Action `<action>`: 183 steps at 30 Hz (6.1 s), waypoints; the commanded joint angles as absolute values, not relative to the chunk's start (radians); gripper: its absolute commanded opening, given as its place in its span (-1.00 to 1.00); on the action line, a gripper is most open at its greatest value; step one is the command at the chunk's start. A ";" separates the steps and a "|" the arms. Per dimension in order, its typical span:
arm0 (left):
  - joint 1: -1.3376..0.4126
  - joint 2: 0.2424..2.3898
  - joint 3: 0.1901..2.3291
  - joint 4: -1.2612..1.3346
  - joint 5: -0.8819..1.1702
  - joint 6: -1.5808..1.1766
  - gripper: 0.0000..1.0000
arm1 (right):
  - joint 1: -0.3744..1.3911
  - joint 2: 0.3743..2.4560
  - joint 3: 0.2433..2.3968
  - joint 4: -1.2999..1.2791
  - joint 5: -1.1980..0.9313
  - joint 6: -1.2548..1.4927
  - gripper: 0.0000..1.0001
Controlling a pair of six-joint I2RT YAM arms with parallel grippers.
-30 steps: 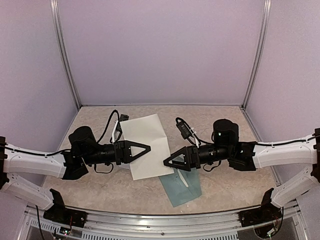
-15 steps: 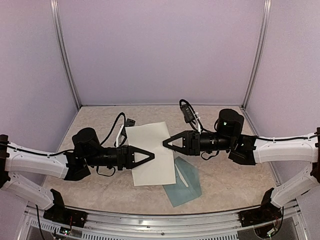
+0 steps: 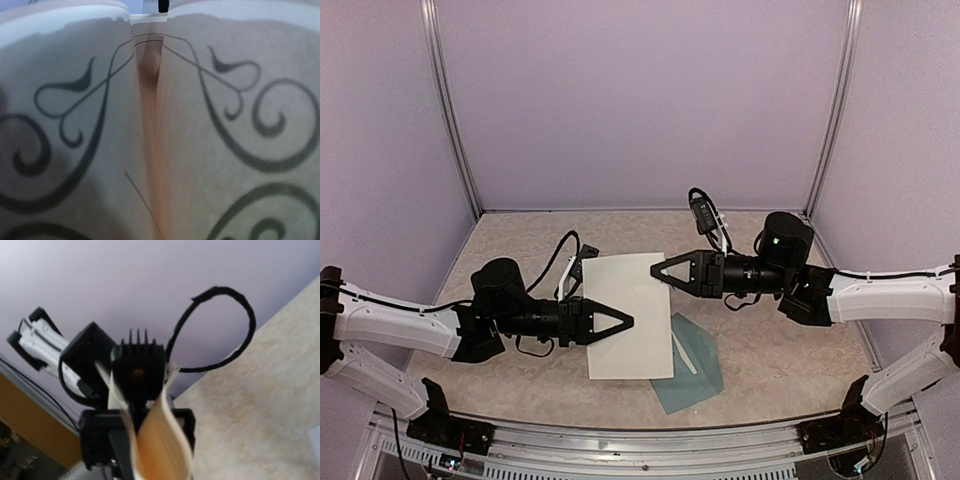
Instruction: Place the letter into the envelope and seal it
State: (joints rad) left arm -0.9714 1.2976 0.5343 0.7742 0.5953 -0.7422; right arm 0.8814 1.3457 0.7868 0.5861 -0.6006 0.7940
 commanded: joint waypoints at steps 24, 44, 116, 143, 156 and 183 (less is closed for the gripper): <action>-0.944 1.234 0.593 0.486 0.491 -0.599 0.39 | 0.831 1.259 0.817 0.395 -0.577 0.649 -1.00; -0.954 1.292 0.956 -0.112 0.552 -0.215 0.70 | 0.860 1.368 1.062 -0.150 -0.867 0.331 -1.00; -0.875 1.267 1.049 -0.309 0.582 -0.101 0.42 | 0.851 1.331 1.103 -0.542 -0.842 0.132 -1.00; -0.904 1.311 0.990 -0.203 0.693 -0.177 -1.00 | 0.876 1.337 1.127 -0.499 -0.810 0.135 -0.54; -0.902 1.295 0.960 -0.161 0.568 -0.251 -1.00 | 0.875 1.278 1.075 -0.293 -0.693 0.246 -0.57; -0.834 1.244 0.773 0.198 0.556 -0.617 -1.00 | 1.138 1.519 1.090 -0.002 -0.507 0.307 -0.83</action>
